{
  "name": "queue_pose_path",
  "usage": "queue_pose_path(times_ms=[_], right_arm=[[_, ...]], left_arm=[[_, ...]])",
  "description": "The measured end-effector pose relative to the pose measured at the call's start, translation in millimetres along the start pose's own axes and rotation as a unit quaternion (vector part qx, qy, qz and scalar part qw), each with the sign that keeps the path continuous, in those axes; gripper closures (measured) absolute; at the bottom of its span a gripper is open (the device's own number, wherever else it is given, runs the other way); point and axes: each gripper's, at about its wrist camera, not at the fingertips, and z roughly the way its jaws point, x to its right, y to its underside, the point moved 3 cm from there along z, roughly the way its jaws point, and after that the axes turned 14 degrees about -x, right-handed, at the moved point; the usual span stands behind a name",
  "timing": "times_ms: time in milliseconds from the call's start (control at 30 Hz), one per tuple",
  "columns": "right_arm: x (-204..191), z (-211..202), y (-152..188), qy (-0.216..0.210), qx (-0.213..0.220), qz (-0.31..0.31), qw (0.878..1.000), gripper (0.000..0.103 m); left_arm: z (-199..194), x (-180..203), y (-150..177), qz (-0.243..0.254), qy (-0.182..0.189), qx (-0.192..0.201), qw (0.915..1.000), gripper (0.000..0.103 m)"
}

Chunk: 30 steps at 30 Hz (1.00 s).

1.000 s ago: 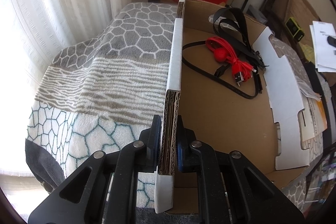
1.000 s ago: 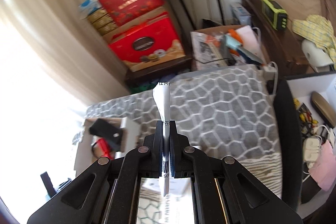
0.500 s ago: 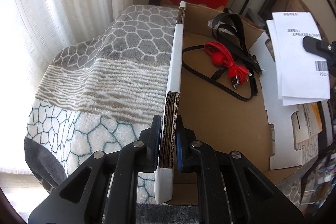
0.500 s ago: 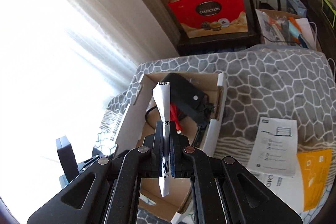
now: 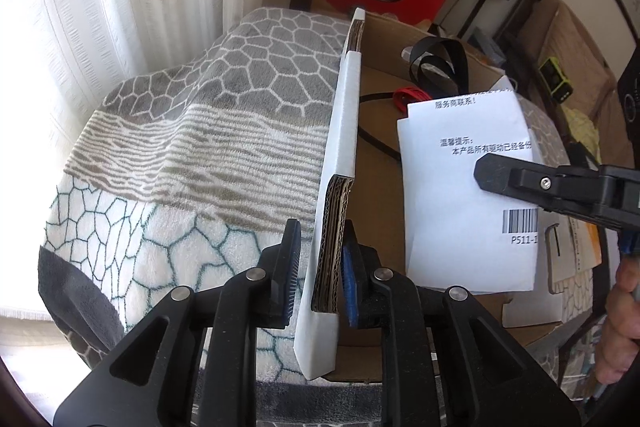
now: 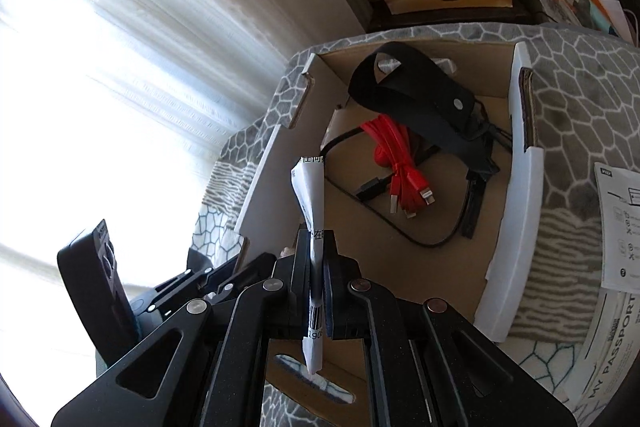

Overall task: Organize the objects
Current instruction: 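Carry the white envelope into the box and open the right tool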

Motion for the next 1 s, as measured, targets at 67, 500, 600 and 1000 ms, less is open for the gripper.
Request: queue_pose_path(times_ms=[67, 500, 600, 1000], right_arm=[[-0.2, 6.3, 1.7, -0.003, -0.005, 0.006, 1.0, 0.1], [14.2, 31.1, 12.9, 0.056, -0.036, 0.031, 0.997, 0.094], [15.5, 34.3, 11.8, 0.038, -0.037, 0.051, 0.997, 0.095], [15.6, 41.7, 13.1, 0.039, -0.051, 0.069, 0.996, 0.085]], left_arm=[[-0.2, -0.1, -0.1, 0.0, 0.0, 0.0, 1.0, 0.085], [0.9, 0.3, -0.2, 0.001, -0.004, 0.0, 1.0, 0.085], [1.2, -0.2, -0.6, 0.001, -0.005, 0.0, 1.0, 0.085], [2.4, -1.3, 0.0, 0.004, -0.007, -0.001, 1.0, 0.085]])
